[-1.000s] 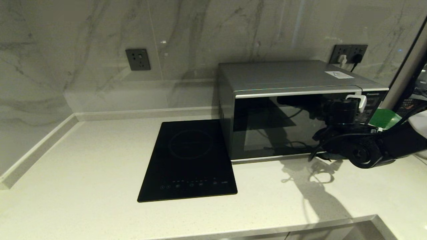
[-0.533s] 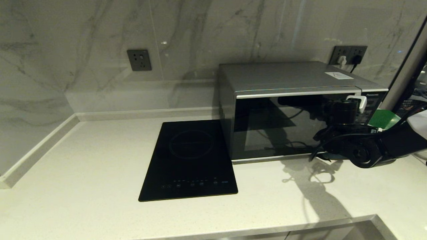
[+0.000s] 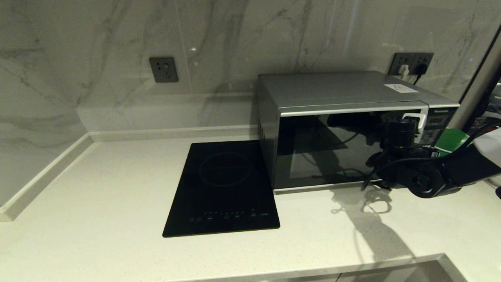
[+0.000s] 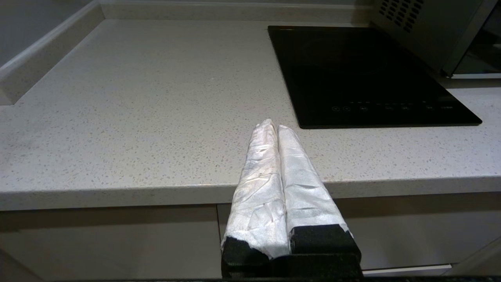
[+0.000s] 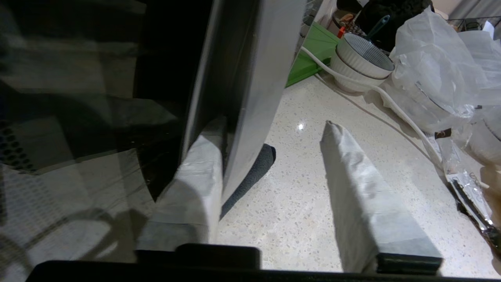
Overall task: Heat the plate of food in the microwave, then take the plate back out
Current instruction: Open the microwave oven
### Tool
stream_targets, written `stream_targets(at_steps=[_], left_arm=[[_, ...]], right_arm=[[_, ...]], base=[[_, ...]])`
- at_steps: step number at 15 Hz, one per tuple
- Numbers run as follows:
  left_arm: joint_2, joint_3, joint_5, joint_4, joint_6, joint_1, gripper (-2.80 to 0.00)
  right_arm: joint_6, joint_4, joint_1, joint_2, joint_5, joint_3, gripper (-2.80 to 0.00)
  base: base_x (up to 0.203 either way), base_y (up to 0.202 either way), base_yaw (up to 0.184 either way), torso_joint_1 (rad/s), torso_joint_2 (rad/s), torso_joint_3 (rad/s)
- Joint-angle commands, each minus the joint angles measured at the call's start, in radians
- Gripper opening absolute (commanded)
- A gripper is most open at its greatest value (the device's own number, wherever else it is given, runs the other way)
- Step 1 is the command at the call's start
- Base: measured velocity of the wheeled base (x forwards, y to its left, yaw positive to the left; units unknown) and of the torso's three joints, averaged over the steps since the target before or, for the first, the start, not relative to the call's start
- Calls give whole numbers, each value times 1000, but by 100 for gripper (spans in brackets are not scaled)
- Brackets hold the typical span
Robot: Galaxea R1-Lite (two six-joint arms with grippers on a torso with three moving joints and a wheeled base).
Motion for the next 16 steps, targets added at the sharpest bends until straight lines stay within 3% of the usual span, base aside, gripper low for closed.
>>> stream_targets(at_steps=[1,16], left_arm=[[1,0,1,0,-1,0,-280],[1,0,1,0,-1,0,-280]], right_arm=[[0,-2,3,-3,-12,1,-280],[-3,-5,75,-20,-62,19,-280]], base=[[0,0,0,0,0,0],[0,0,0,0,0,0]])
